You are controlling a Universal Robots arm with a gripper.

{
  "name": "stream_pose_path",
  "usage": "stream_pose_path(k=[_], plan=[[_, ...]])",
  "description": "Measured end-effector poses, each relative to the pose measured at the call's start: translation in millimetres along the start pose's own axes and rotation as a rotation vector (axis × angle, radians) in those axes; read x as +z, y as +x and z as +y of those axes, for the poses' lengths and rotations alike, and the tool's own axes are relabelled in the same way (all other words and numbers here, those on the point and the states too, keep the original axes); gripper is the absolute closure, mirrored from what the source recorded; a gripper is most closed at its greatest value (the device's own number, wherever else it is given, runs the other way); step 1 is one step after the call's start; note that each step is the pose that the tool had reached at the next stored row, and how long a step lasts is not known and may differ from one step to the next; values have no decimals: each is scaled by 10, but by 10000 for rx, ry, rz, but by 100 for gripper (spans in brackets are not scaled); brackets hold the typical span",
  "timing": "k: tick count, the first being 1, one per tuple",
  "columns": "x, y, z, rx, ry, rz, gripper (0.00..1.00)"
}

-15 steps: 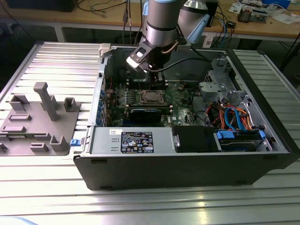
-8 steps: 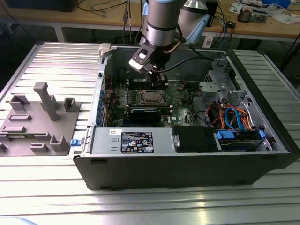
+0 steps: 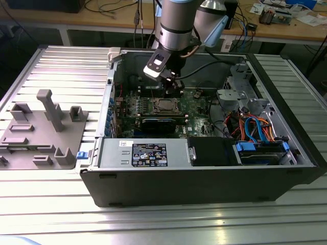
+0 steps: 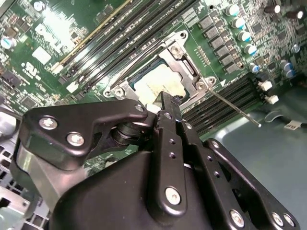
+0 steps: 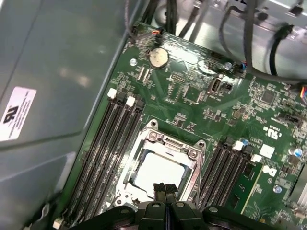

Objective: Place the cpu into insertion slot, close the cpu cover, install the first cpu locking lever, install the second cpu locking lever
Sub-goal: 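Install the first cpu locking lever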

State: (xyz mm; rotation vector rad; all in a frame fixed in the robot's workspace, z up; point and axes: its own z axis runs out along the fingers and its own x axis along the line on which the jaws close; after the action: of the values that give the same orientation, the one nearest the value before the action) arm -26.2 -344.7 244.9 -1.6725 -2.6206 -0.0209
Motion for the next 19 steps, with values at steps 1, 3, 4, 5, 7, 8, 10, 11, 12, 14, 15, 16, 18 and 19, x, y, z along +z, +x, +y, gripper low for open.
stream_pose_path(k=[1,3,4,5,7,8,10,11,12,14,15,16,18,19], plan=[[0,0,0,-98,4,-1,89],[0,0,0,-273,11,-3,89],[0,0,0,-293,12,-4,89],[0,0,0,-293,12,-3,89],[0,0,0,-293,11,-3,89],[0,0,0,-293,11,-3,89],[0,0,0,-294,11,-3,89],[0,0,0,-294,11,-3,89],[0,0,0,-302,12,-4,89],[0,0,0,-453,17,-4,89],[0,0,0,-629,23,-5,89],[0,0,0,-824,29,-6,89],[0,0,0,-1044,38,-8,89],[0,0,0,-1247,44,-9,89]])
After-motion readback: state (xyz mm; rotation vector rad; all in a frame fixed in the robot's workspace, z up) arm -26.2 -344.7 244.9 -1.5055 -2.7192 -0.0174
